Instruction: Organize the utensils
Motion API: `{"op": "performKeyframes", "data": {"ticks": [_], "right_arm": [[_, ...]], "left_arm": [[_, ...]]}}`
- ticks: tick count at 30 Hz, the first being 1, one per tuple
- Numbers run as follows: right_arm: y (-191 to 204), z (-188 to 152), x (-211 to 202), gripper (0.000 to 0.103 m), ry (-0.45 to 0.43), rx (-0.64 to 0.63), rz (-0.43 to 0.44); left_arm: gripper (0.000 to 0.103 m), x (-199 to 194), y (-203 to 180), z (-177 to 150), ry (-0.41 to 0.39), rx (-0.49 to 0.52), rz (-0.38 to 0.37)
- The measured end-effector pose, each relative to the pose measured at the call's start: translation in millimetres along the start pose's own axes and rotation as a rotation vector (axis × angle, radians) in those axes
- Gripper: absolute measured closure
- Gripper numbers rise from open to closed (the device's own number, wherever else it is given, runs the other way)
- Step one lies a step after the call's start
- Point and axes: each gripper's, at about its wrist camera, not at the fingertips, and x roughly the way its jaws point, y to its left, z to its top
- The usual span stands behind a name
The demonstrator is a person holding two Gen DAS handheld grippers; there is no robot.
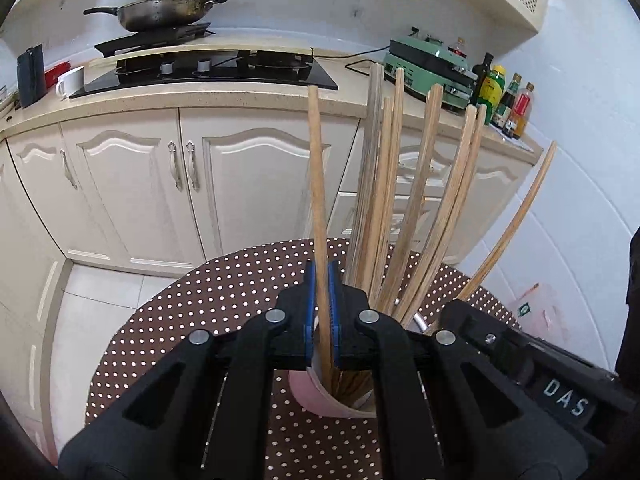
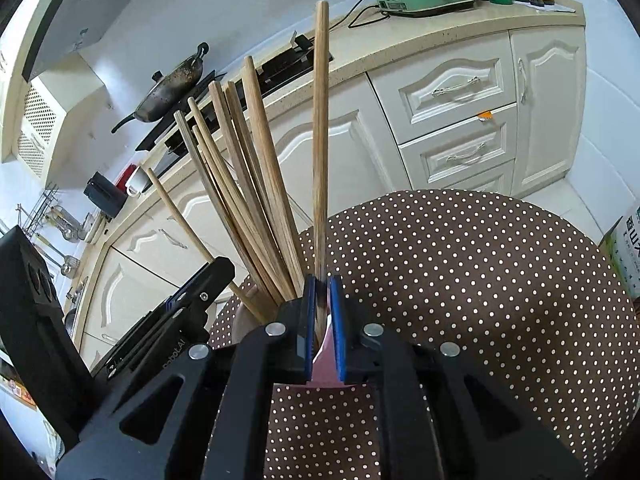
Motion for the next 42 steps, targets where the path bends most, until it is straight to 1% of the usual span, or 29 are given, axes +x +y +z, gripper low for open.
{"op": "performKeyframes", "data": {"ticks": [2, 3, 4, 5, 6, 7, 8, 9, 11, 15, 24, 29, 34, 38, 42], "right_arm": [[0.3, -0.3, -0.2, 0.094, 0.012, -0.001, -0.004], [-0.1, -1.0, -0.4, 0.090, 0.021, -0.001, -0.008], [0.0, -1.6, -1.1, 0.088, 0.025, 0.001, -0.013], [-0.3, -2.9, -2.6, 0.083, 0.027, 0.002, -0.019], [-0.4, -3.8, -4.8, 0.076, 0.027, 0.004, -0.029], [-1.6, -4.5, -6.3, 0.074, 0.026, 0.005, -0.038], [-2.0, -5.4, -9.3, 0.069, 0.021, 0.004, -0.050], [-1.8, -5.7, -11.2, 0.065, 0.017, 0.001, -0.061], [-0.5, -7.1, -15.1, 0.064, 0.012, -0.007, -0.079], [4.1, -10.0, -25.4, 0.062, 0.003, -0.027, -0.104], [15.4, -24.6, -51.3, 0.056, -0.014, -0.059, -0.135], [19.8, -32.6, -65.1, 0.051, -0.019, -0.069, -0.136], [20.6, -44.3, -82.8, 0.045, -0.022, -0.076, -0.133], [19.0, -55.1, -101.6, 0.034, -0.028, -0.085, -0.117], [19.1, -68.8, -125.9, 0.029, -0.041, -0.117, -0.100]], "left_arm": [[0.095, -1.1, 0.6, -0.7, 0.010, 0.016, 0.003], [0.095, -0.9, 0.8, -1.0, 0.022, 0.023, 0.004], [0.088, -0.2, 1.0, -1.7, 0.036, 0.027, 0.006], [0.079, 0.7, 1.1, -2.9, 0.056, 0.031, 0.017], [0.047, 0.8, 2.1, -4.1, 0.071, 0.031, 0.027], [0.040, -2.7, 5.3, -5.3, 0.060, 0.015, 0.034], [0.040, -6.4, 8.4, -5.5, 0.045, 0.003, 0.024], [0.040, -9.6, 11.7, -5.6, 0.048, -0.008, 0.014], [0.040, -12.3, 15.0, -6.7, 0.057, -0.010, 0.022], [0.040, -22.0, 17.8, -9.7, 0.061, 0.026, 0.040], [0.040, -47.5, 20.6, -15.5, 0.087, 0.088, 0.052], [0.040, -61.4, 18.9, -20.3, 0.094, 0.136, 0.060], [0.039, -81.2, 16.7, -26.3, 0.089, 0.149, 0.069], [0.036, -104.1, 8.9, -36.0, 0.073, 0.156, 0.082], [0.034, -130.1, -2.5, -49.1, 0.058, 0.148, 0.085]]}}
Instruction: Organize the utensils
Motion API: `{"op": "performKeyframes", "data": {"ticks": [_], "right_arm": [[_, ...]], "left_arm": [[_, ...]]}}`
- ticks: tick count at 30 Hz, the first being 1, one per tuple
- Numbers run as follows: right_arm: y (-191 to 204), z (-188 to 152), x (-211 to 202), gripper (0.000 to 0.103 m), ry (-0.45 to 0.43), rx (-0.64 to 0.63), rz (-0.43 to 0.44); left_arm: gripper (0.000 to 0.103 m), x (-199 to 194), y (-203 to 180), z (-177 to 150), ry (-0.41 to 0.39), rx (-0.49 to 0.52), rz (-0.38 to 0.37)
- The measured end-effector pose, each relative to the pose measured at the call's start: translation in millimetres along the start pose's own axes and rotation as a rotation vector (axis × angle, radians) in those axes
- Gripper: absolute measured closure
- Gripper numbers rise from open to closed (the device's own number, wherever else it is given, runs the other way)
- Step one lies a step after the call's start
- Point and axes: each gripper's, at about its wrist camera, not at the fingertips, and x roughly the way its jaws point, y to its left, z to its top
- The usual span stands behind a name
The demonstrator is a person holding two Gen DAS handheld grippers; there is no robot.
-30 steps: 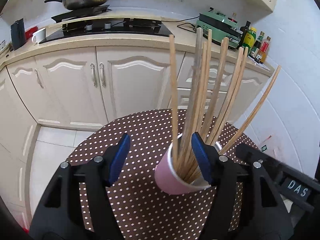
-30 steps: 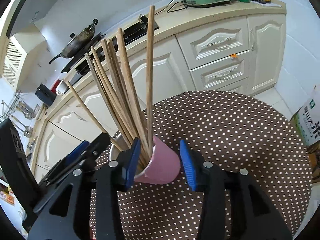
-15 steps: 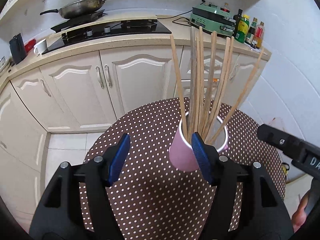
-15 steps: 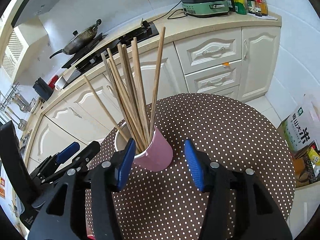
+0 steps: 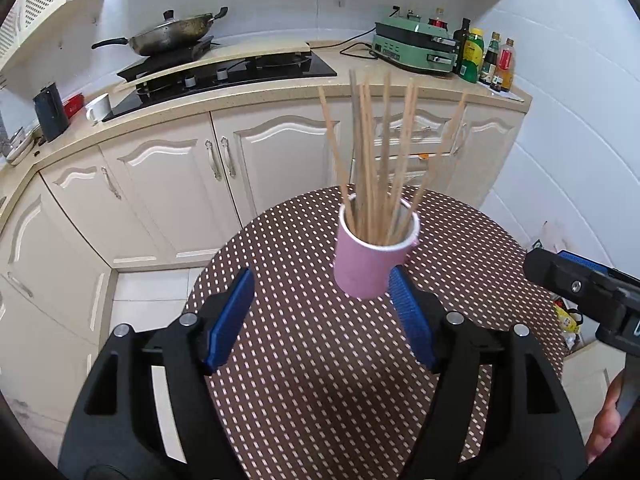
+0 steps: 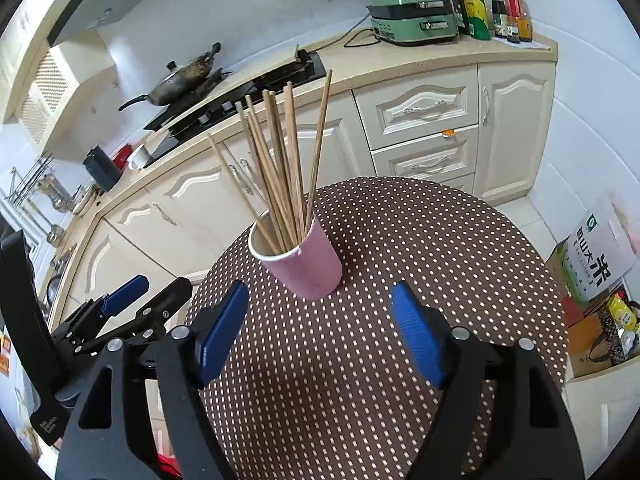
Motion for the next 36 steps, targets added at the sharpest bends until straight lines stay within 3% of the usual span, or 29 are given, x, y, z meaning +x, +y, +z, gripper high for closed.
{"op": "performKeyframes", "data": {"ticks": [8, 12, 21, 36], "right_arm": [[-1.9, -29.9, -61.7, 0.027, -0.053, -0.070, 0.028], [-1.7, -43.9, -93.0, 0.019, -0.091, -0.112, 0.039], [7.3, -81.5, -160.6, 0.019, -0.192, -0.215, 0.008], [7.9, -109.6, -237.8, 0.019, -0.317, -0.184, 0.009]], "left_arm": [[0.033, -62.3, -28.7, -33.1, -0.064, -0.026, 0.034], [0.031, -96.9, -44.6, -51.8, -0.095, -0.044, 0.039], [0.027, -173.3, -75.7, -89.9, -0.167, -0.054, 0.057], [0.024, -275.0, -79.8, -112.3, -0.298, -0.052, 0.088]]}}
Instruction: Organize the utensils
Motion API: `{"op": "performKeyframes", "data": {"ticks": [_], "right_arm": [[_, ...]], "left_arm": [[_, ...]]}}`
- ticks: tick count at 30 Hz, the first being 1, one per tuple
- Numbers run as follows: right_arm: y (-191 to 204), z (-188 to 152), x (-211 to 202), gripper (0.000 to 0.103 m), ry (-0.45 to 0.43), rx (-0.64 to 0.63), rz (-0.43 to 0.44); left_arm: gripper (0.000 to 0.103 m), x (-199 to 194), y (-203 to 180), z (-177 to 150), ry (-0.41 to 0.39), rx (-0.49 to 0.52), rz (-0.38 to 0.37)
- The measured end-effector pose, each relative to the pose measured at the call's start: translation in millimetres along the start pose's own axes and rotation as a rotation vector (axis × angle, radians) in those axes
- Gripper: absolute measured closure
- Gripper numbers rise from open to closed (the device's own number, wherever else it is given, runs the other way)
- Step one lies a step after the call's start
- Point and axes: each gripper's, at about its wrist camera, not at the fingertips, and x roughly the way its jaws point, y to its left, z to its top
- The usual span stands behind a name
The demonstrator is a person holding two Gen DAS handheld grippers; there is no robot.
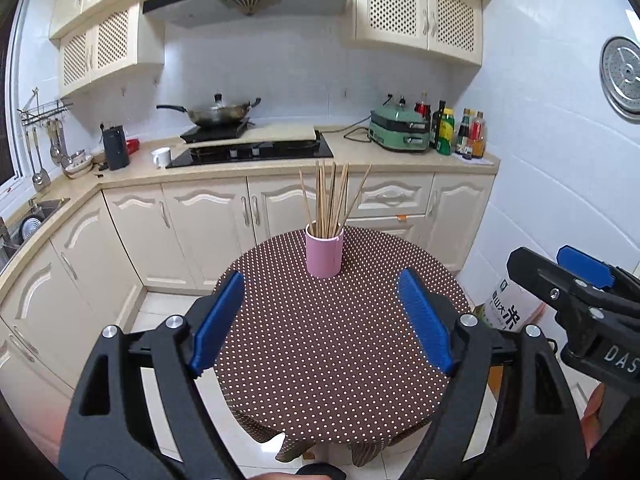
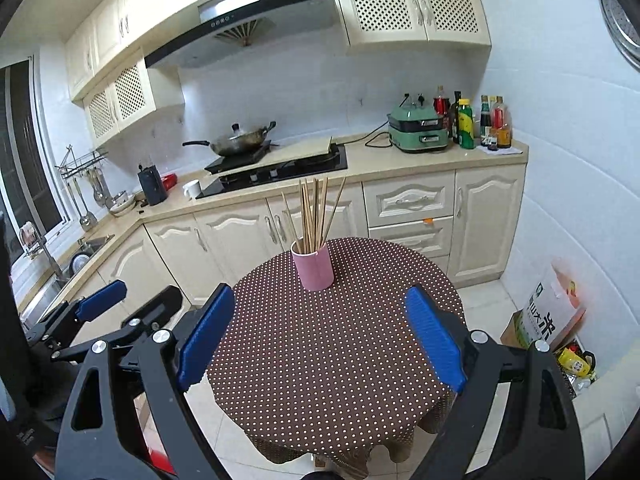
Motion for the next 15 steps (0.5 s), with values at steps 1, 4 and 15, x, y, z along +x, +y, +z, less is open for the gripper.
{"op": "performKeyframes", "data": {"ticks": [1, 4, 15], "right_arm": [[0.9, 0.0, -2.2, 0.019, -0.004, 0.002, -0.001], [3.3, 0.2, -9.3, 0.019, -0.016, 0.005, 0.004], [14.2, -7.1, -18.4, 0.019, -0.039, 0.000, -0.002]], "left_arm": [[0.024, -4.1, 0.6, 0.9, -0.006, 0.001, 0.000], [0.024, -18.1, 2.8, 3.0, -0.027, 0.008, 0.004], [0.022, -32.6, 7.6, 2.5, -0.060, 0.017, -0.012]]}}
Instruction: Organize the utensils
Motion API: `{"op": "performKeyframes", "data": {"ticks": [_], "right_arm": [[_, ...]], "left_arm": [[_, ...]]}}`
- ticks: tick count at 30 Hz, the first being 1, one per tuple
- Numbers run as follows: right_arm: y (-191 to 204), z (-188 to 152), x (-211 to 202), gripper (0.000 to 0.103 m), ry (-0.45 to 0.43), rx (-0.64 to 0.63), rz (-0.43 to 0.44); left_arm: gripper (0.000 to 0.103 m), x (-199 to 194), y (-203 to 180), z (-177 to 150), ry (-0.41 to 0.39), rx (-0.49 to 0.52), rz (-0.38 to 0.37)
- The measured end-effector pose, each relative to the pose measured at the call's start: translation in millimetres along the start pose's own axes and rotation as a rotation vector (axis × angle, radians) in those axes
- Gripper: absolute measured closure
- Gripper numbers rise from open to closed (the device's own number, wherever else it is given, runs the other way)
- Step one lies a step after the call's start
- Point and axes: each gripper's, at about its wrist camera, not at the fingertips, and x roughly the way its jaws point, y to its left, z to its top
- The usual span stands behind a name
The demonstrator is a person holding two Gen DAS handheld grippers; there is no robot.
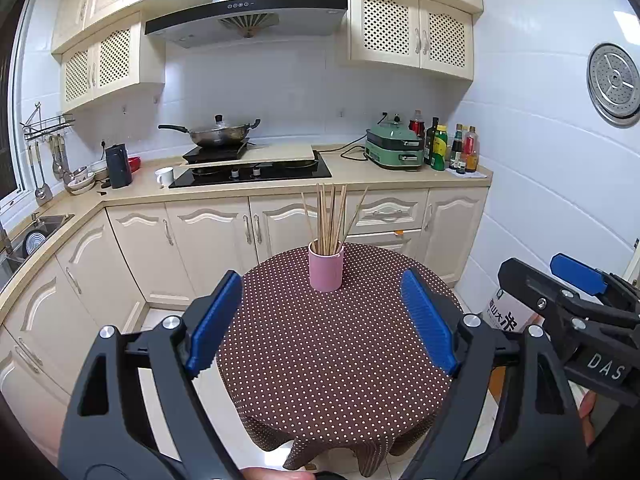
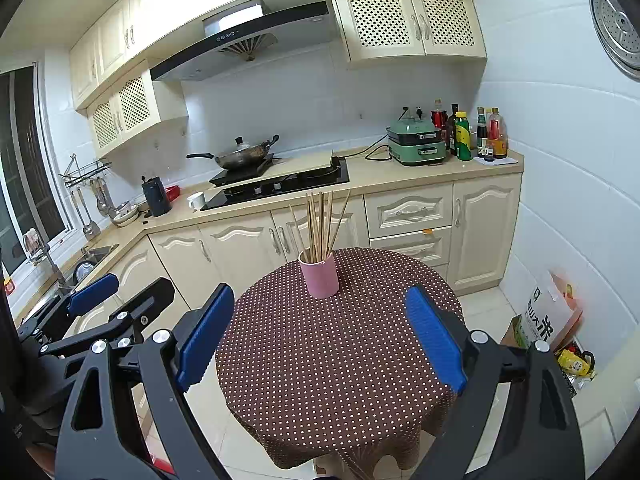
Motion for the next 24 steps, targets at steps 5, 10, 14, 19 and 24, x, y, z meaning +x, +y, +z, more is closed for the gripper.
{"op": "performKeyframes", "data": {"ticks": [5, 10, 14, 19, 24], "right_arm": [[0.1, -1.7, 3.1, 0.019, 0.005, -0.005, 0.001], [2.4, -3.6, 4.8, 0.019, 0.004, -0.006, -0.006], [4.5, -2.4, 1.4, 0.019, 0.002, -0.011, -0.005], [6.7, -2.9, -2.4, 0.019, 0.003, -0.007, -0.003], [9.1, -5.3, -7.9, 0.019, 0.004, 0.004, 0.000]], "left_arm": [[0.022, 0.4, 3.5, -1.7, -0.004, 0.002, 0.000], [0.022, 3.2, 6.0, -4.8, -0.004, 0.003, -0.002], [0.022, 1.7, 7.4, -3.8, -0.004, 0.002, -0.008], [0.022, -0.9, 8.6, -3.9, -0.002, 0.002, -0.010], [0.022, -5.2, 8.4, -3.0, 0.002, 0.004, -0.010]]}}
